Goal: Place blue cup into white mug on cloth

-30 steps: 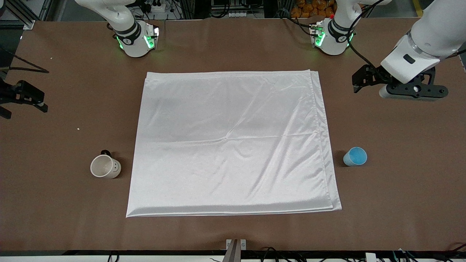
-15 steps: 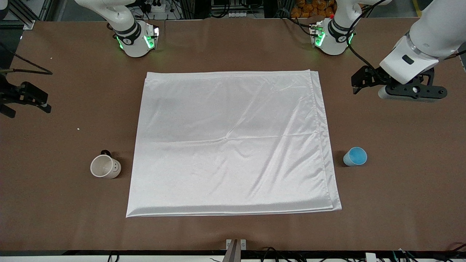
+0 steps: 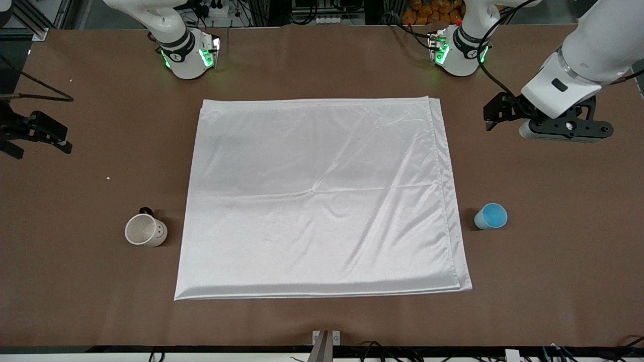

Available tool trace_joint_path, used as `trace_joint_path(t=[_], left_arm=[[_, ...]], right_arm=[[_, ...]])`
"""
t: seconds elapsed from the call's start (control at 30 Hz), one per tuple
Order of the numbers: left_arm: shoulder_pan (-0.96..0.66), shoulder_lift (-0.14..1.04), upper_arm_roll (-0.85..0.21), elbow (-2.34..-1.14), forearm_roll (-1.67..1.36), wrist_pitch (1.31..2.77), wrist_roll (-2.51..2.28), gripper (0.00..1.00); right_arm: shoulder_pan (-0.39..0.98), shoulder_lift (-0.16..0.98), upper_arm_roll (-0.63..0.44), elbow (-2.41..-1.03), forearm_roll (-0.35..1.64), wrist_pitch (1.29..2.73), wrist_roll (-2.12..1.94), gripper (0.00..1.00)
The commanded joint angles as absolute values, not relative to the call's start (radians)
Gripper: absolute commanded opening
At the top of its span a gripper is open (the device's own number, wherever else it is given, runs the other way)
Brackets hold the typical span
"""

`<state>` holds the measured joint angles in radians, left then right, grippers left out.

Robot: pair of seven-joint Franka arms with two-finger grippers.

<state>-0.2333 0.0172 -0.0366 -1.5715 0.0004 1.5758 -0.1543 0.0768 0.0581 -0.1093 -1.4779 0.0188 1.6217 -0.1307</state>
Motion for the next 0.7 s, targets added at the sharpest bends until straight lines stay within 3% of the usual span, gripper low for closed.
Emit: trace_joint_path(t=[0.0, 0.3, 0.67], left_arm=[[-0.238, 0.026, -0.04, -1.578, 0.035, 1.595, -0.164, 1.0], [-0.238, 0.048, -0.04, -1.592, 0.04, 1.628, -0.164, 1.0], [-0.23, 0.106, -0.038, -1.64, 0.046, 1.715, -0.163, 1.0]], right_arm=[[0.081, 0.023, -0.107, -1.514, 0.006, 1.595, -0.083, 1.0], [0.078, 0.051, -0.109, -1.517, -0.009, 1.572, -0.086, 1.0], [0.074, 0.077, -0.109, -1.637, -0.009, 1.581, -0.084, 1.0]])
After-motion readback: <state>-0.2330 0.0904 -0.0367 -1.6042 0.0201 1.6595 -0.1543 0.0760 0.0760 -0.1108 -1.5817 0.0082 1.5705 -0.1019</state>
